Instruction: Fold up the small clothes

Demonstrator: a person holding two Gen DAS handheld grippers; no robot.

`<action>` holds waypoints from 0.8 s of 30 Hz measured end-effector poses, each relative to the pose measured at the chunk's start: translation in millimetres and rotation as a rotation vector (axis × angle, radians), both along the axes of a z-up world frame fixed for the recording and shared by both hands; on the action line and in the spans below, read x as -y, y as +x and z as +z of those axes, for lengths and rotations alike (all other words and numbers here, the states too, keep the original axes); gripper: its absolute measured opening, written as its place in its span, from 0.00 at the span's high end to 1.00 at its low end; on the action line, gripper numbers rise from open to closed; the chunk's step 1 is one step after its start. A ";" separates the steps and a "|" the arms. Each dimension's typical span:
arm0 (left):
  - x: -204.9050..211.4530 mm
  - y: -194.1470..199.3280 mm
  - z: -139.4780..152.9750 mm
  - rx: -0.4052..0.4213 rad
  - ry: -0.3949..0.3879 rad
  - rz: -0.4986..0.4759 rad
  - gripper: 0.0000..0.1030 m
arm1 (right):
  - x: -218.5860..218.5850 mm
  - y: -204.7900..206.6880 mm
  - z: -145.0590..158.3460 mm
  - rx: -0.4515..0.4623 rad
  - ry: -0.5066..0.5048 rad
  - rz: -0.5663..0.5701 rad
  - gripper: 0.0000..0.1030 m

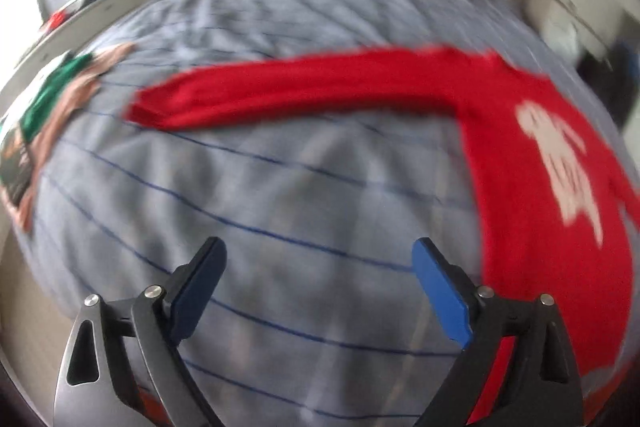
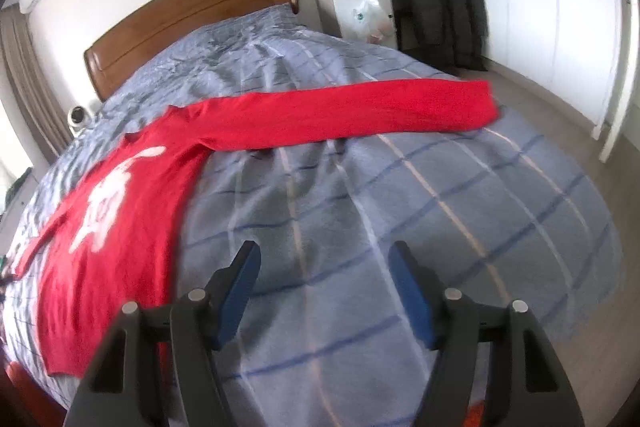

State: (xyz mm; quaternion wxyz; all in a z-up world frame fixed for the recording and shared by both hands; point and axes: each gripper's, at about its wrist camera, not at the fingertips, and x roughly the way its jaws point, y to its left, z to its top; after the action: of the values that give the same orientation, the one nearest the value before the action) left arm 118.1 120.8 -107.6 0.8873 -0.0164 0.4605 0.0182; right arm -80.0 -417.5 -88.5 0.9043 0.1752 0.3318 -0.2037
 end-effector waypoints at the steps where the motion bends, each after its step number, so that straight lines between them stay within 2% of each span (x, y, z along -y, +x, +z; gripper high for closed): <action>1: 7.3 2.0 -6.4 -0.006 0.018 -0.008 0.08 | -2.1 6.9 -0.3 0.006 -0.012 0.007 0.36; 4: 16.1 3.0 -29.0 -0.033 0.012 0.013 0.05 | -7.5 29.9 -13.5 -0.022 -0.061 0.016 0.31; 6: 18.4 -1.0 -31.9 0.006 0.028 0.022 0.00 | -9.5 40.4 -33.1 -0.082 -0.076 0.009 0.31; 8: 18.2 -1.8 -34.2 0.023 0.039 0.013 0.00 | -11.0 44.3 -43.1 -0.115 -0.093 0.006 0.29; 17: 15.5 -5.0 -41.0 0.053 0.016 -0.001 0.00 | -10.7 43.1 -49.9 -0.103 -0.105 0.009 0.24; 24: 18.0 -7.7 -41.2 0.062 0.028 0.002 0.00 | -13.5 44.9 -51.1 -0.107 -0.124 0.012 0.22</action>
State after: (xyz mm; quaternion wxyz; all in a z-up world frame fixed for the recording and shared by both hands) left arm 110.5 102.9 -148.8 0.9013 -0.0049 0.4325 0.0249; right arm -35.1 -404.0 -139.6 0.8955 0.1059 0.3676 -0.2275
